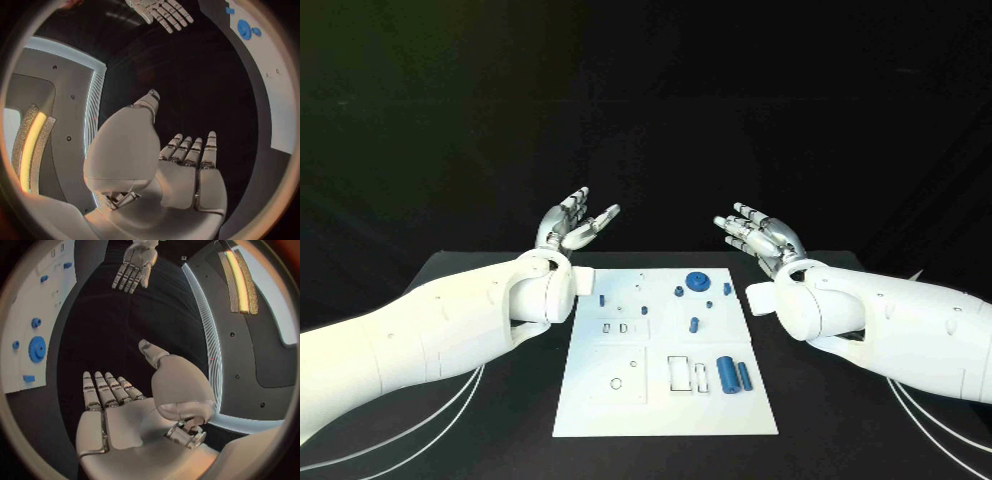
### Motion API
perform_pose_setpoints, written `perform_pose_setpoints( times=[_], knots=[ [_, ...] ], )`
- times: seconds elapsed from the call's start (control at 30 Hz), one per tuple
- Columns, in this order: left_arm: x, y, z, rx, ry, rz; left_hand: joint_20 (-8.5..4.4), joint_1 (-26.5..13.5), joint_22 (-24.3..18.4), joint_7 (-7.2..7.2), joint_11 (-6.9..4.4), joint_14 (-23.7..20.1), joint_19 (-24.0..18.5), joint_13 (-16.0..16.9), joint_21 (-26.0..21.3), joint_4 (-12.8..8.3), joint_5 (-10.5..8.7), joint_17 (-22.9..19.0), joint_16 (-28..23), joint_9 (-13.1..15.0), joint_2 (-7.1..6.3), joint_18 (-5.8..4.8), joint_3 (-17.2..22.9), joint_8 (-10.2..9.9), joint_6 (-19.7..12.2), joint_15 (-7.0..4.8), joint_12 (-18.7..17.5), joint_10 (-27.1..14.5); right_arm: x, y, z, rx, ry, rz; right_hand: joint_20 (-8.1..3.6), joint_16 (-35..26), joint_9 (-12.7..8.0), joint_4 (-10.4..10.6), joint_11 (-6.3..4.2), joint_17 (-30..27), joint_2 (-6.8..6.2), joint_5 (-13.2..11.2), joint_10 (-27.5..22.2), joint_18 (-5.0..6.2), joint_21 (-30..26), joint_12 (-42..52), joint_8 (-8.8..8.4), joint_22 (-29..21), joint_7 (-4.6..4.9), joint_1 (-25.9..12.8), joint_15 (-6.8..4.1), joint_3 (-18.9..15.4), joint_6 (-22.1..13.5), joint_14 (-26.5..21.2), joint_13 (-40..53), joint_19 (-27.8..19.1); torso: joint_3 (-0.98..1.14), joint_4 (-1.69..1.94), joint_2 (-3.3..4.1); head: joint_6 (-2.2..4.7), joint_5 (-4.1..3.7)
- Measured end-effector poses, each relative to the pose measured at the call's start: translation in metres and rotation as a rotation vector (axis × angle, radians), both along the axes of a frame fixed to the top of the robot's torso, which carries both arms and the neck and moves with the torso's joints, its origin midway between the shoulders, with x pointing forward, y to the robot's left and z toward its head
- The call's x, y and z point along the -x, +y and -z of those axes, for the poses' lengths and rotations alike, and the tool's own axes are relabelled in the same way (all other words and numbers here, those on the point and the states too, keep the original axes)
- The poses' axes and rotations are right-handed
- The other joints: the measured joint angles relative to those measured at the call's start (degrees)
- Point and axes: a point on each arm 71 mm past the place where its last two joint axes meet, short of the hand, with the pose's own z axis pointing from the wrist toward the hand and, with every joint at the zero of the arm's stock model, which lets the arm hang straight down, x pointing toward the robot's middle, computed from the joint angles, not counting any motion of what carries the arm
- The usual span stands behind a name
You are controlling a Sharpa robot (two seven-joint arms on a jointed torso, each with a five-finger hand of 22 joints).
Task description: Assemble the parts on the task board
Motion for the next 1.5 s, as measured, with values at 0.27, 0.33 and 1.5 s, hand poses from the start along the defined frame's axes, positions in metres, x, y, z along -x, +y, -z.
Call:
perform_pose_setpoints(
  times=[0.27,0.33,1.5],
  knots=[
    [-0.001,-0.001,-0.002,0.006,-0.005,0.055,1.34,3.34,0.58,0.19,1.75,6.54,3.88,0.47,1.19,0.74,0.30,1.23,1.83,0.69,0.86,0.88,0.53,1.12,4.08,2.44,0.60,4.47,-0.008,0.001,-0.003,0.024,0.022,-0.122,0.52,1.86,1.09,-2.00,0.55,1.11,-0.59,0.00,6.50,0.91,1.07,1.07,1.73,0.50,0.30,5.38,0.61,0.86,5.76,8.15,0.55,4.36,-0.05,-0.02,0.04,-0.03,-0.01],
    [0.006,0.008,-0.008,0.011,-0.009,0.073,1.36,3.19,1.68,0.42,3.40,15.27,11.96,1.09,3.38,0.31,0.30,2.87,4.41,1.39,1.94,0.14,1.47,2.25,8.09,3.33,1.70,10.39,-0.013,-0.006,-0.010,0.103,-0.037,-0.134,0.53,2.66,1.65,-2.33,0.51,1.60,-0.84,-0.07,9.95,1.83,1.29,1.32,2.54,0.71,0.50,6.84,0.46,0.97,8.81,12.09,0.76,6.87,-0.10,-0.01,0.37,-0.19,-0.06],
    [0.053,0.011,-0.061,0.056,-0.067,0.290,-3.79,1.33,10.00,4.19,1.22,46.70,44.94,2.78,24.00,-4.44,0.31,21.32,22.24,7.48,1.67,2.68,8.55,12.52,34.28,-3.57,4.44,47.30,-0.027,0.026,-0.057,1.110,-0.509,-0.401,-11.86,50.63,12.09,0.58,-9.92,45.93,-10.41,1.64,53.13,4.84,42.78,2.58,10.37,30.72,0.37,12.16,-14.10,6.23,44.77,68.38,6.59,66.44,-1.16,2.59,6.28,2.31,-2.86]
  ],
)
